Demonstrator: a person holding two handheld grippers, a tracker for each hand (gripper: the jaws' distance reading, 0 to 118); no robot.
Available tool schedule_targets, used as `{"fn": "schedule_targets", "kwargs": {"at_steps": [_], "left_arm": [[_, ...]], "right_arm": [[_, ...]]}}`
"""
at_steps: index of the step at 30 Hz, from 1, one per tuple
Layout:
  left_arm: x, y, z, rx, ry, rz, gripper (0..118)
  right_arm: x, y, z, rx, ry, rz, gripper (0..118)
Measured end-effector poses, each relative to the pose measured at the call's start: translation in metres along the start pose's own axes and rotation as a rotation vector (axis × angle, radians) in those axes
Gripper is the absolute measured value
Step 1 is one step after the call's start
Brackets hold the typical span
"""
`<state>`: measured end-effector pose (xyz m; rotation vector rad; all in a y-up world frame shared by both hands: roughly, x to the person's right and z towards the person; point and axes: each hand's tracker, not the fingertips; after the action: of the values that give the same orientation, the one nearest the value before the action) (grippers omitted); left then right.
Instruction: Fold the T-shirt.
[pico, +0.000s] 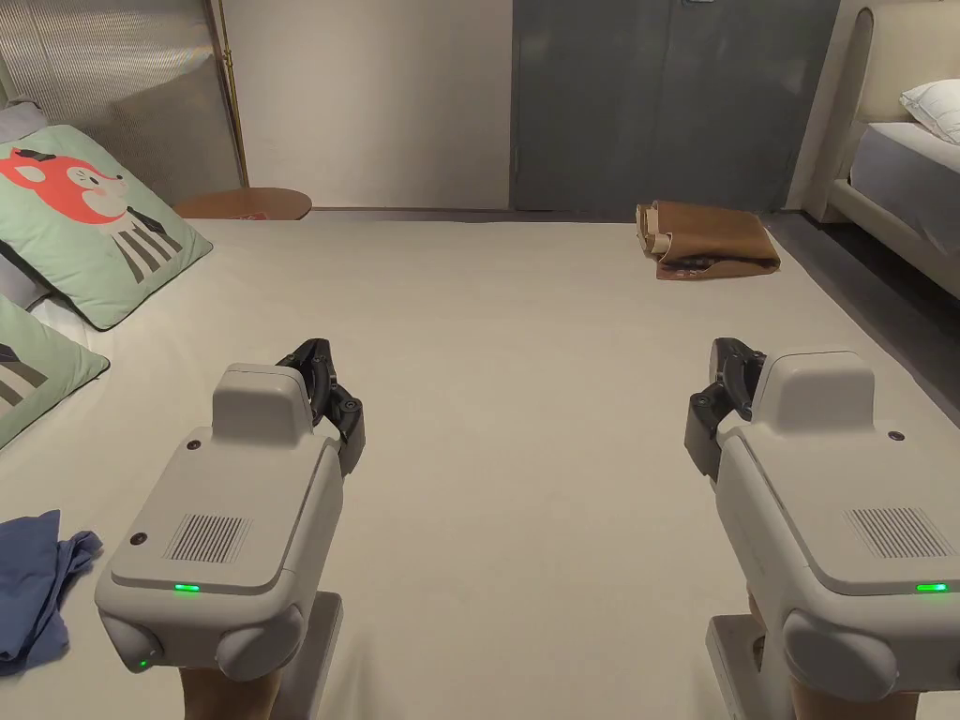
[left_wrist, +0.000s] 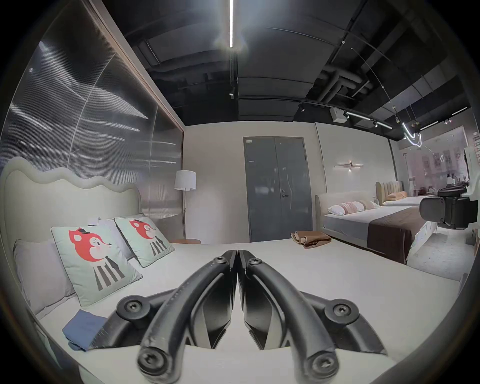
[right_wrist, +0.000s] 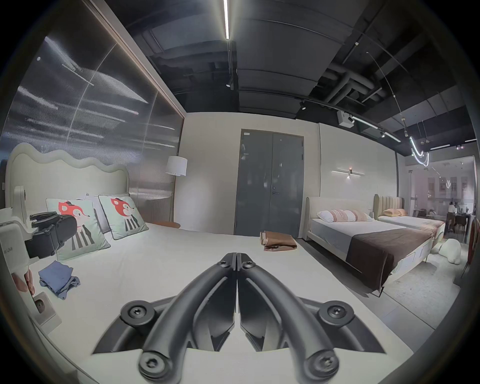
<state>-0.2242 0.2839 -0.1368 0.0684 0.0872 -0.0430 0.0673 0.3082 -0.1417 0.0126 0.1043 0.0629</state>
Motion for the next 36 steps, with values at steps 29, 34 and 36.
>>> {"fn": "schedule_targets", "kwargs": {"at_steps": [29, 34, 36], "left_arm": [[-0.0066, 0.0037, -0.0022, 0.020, 0.018, 0.031, 109], [-0.0064, 0.0041, -0.0015, 0.018, 0.017, 0.030, 109], [-0.0064, 0.0040, -0.0015, 0.017, 0.018, 0.033, 109]], "right_arm": [[0.0053, 0.0006, -0.0034, 0.003, -0.062, -0.010, 118], [0.0040, 0.0006, -0.0033, 0.005, -0.060, -0.011, 118], [0.0037, 0.0012, -0.0030, 0.005, -0.059, -0.010, 118]]}}
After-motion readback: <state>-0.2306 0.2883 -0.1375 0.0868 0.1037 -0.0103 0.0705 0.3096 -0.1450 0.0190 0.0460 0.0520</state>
